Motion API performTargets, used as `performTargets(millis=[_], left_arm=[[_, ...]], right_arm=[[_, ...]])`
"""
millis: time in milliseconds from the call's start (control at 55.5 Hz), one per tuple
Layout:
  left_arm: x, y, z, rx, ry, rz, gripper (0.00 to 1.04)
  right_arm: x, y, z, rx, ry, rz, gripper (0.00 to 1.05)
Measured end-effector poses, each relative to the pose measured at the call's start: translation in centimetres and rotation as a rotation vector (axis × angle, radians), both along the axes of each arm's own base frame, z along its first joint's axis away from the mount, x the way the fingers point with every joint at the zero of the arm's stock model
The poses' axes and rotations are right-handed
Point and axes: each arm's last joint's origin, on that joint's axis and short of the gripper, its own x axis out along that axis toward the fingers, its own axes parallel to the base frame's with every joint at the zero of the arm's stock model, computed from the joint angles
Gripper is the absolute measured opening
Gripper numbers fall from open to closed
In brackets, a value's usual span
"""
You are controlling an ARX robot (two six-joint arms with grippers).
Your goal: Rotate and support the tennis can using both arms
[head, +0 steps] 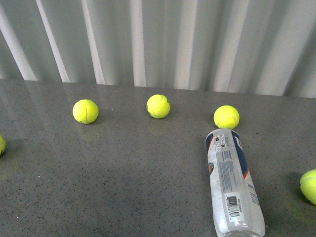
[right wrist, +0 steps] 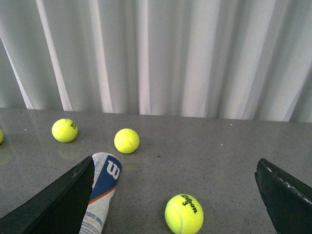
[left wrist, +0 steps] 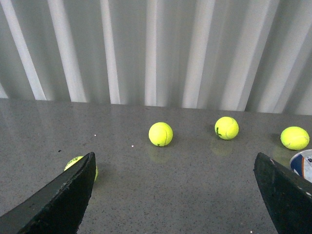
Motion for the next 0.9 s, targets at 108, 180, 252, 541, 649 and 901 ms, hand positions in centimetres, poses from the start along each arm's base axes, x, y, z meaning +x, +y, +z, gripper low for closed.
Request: performTargets(millis=[108,180,252,541,649,901], left_arm=[[0.0,0.0,0.0,0.0,0.0,0.0,0.98],[0.0,0.0,0.0,0.0,0.0,0.0,0.98],[0.0,0.0,0.0,0.0,0.0,0.0,0.98],[0.0,0.0,0.0,0.0,0.0,0.0,0.98],[0.0,0.0,0.0,0.0,0.0,0.0,0.98],[0.0,0.0,0.0,0.0,0.0,0.0,0.98]], right_arm=[[0.0,0.0,0.0,0.0,0.0,0.0,0.97],[0.0,0.0,0.0,0.0,0.0,0.0,0.97],[0.0,0.0,0.0,0.0,0.0,0.0,0.97],[0.0,0.0,0.0,0.0,0.0,0.0,0.97],[0.0,0.0,0.0,0.0,0.0,0.0,0.97],[0.01,-0.01,-0.03,0.003,0.003,-0.005,0.97]])
